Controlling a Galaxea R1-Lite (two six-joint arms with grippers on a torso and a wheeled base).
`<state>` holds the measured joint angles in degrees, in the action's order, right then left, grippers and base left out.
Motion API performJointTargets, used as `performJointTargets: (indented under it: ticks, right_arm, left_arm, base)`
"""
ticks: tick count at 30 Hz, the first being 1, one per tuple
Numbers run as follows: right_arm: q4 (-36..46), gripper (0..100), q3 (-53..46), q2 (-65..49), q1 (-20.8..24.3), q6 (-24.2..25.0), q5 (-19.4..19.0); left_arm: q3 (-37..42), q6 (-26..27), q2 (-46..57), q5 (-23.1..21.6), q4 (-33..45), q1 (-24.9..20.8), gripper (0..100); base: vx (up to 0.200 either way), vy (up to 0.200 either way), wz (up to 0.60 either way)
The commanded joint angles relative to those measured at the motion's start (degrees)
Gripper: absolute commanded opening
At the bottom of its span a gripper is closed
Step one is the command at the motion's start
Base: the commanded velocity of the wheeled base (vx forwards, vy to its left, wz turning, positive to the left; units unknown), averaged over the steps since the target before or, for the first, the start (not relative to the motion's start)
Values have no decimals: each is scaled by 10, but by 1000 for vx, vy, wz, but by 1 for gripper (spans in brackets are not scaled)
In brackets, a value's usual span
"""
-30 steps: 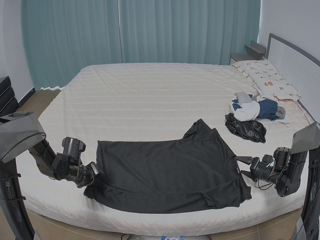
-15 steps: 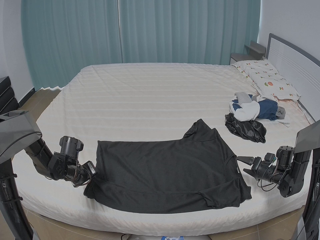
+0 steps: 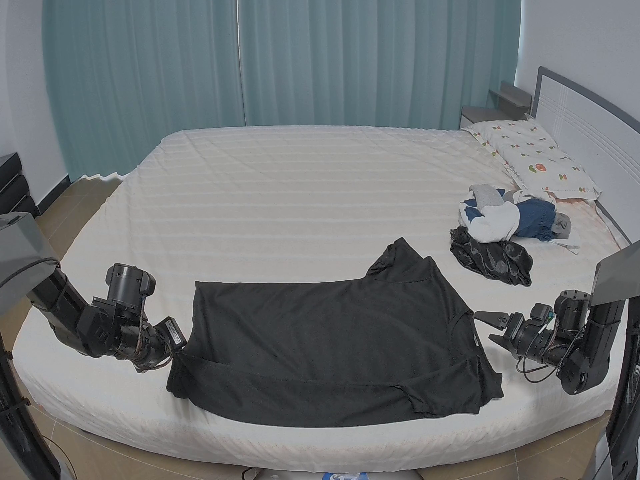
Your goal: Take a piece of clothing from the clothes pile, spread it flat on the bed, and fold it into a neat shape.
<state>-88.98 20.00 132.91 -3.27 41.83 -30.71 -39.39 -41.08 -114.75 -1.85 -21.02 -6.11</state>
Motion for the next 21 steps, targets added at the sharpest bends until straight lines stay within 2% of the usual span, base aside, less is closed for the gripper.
performJointTargets:
  ticks: [1,7,13,17,21]
  right_arm:
    - [-5,100,0,2,1,-6,0]
    - [-5,100,4,17,15,-39,1]
    - [-5,100,6,32,32,-79,1]
    - [-4,100,27,64,32,-126,1]
    - [-3,100,28,78,34,-139,1]
  left_arm:
    - [1,3,35,-1,17,-1,0]
    - [-4,9,46,-8,57,-1,0]
    - [-5,10,42,-9,60,-1,0]
    - [-5,10,40,-10,60,-1,0]
    - [-5,10,39,-10,61,0,0]
  base:
    - [0,0,0]
    - [0,0,0]
    - [0,0,0]
    - [0,0,0]
    - [0,0,0]
